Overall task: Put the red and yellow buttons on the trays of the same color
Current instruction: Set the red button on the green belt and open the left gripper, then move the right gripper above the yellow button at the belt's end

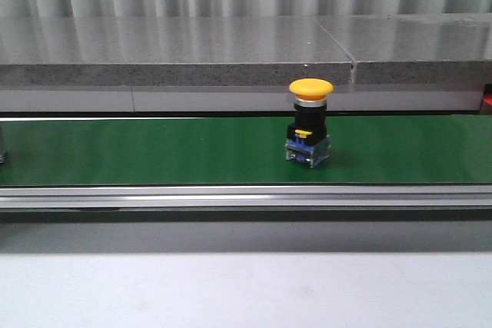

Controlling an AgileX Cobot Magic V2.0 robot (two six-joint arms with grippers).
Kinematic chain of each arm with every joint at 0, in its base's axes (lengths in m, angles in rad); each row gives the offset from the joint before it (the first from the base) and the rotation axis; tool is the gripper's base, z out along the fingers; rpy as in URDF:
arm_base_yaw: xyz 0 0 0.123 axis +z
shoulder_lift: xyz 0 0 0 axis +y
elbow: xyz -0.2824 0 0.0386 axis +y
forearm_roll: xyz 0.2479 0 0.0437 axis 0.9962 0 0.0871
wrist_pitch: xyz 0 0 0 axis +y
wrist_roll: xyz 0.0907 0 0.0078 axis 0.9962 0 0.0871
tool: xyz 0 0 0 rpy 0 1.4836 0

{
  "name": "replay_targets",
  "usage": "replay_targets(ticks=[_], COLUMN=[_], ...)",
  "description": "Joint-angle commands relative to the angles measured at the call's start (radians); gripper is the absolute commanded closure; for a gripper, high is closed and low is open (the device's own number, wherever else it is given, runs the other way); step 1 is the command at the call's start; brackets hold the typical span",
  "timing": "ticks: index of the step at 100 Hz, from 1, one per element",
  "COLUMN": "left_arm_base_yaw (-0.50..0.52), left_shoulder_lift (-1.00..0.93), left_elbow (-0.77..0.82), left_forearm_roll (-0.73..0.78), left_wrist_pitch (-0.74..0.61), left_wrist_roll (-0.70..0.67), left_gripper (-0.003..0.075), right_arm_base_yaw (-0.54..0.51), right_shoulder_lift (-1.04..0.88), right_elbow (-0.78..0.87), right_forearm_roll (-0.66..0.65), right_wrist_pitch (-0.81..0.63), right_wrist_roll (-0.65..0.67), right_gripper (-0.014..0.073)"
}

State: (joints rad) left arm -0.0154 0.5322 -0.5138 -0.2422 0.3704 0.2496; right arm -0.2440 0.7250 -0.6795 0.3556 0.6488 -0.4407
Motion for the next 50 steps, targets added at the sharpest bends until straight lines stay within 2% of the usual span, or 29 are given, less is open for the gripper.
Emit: replay_targets(ticks=[1,50], left_arm_base_yaw=[-0.009,-0.009], left_shoulder_lift=[0.0,0.0], left_elbow=[-0.025,-0.025], left_forearm_roll=[-0.028,-0.046], left_wrist_pitch=[-0.085,-0.076], left_wrist_roll=[0.003,0.003], left_gripper=[0.074,0.074], right_arm_base_yaw=[0.005,0.005], right_shoulder_lift=[-0.007,-0.007], right_elbow=[-0.024,-0.024], right_forearm_roll=[0.016,0.016], right_wrist_pitch=[-0.06,-0.093], right_wrist_roll=[-0.012,-0.012], right_gripper=[0.0664,0.0664])
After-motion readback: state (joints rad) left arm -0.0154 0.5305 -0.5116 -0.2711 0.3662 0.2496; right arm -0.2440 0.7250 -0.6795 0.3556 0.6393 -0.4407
